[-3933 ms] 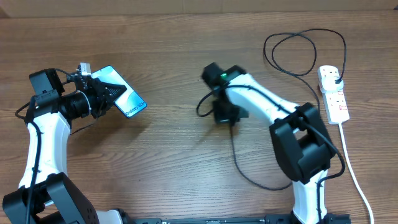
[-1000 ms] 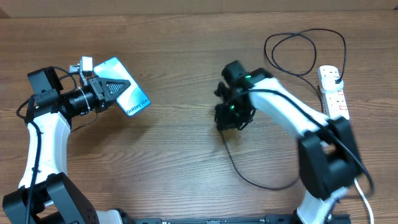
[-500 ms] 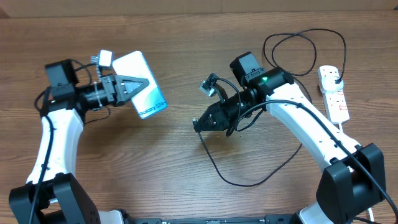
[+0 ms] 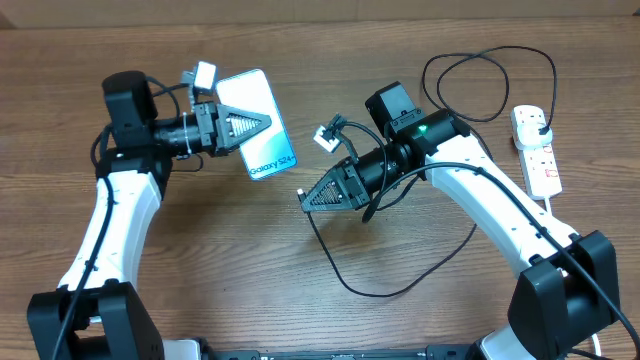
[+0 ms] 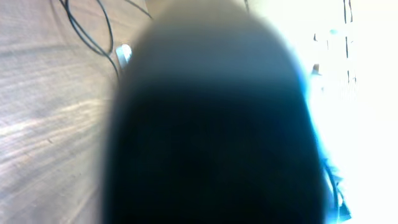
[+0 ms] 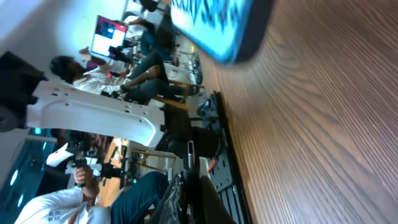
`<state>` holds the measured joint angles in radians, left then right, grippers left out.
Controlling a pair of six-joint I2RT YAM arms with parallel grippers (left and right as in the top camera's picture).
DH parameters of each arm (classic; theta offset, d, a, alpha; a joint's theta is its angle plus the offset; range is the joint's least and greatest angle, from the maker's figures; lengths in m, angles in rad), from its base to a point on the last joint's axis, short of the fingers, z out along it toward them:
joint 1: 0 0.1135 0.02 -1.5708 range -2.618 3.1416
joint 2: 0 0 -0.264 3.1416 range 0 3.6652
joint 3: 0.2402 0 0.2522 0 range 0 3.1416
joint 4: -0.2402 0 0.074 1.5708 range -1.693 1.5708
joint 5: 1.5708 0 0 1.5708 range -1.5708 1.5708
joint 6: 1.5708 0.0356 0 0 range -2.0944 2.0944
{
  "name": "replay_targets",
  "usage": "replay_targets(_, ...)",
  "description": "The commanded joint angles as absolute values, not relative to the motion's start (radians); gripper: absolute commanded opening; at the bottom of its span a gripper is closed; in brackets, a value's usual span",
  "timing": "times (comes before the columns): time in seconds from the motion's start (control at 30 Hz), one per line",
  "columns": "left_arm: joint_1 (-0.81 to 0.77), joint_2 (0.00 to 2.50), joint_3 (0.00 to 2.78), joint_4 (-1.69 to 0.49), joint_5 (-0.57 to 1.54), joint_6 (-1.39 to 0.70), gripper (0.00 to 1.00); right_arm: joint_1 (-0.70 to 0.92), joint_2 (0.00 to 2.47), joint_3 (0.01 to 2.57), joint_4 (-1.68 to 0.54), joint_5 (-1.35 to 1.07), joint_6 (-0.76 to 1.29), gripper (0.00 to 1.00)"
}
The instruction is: Plug charger to phone and switch on socket
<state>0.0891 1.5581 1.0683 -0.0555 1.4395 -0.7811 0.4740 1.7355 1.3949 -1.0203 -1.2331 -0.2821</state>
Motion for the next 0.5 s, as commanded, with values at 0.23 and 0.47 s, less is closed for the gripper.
replay_targets(0.23,0.045,1.537,1.084,-0.039,1.437,-0.859,0.04,0.479,1.737,1.401,-0.977,-1.319,-0.312,0.04)
replay_targets(0.47,0.031,1.537,1.084,-0.018,1.441,-0.875,0.04,0.479,1.737,1.401,-0.968,-1.323,-0.313,0.04)
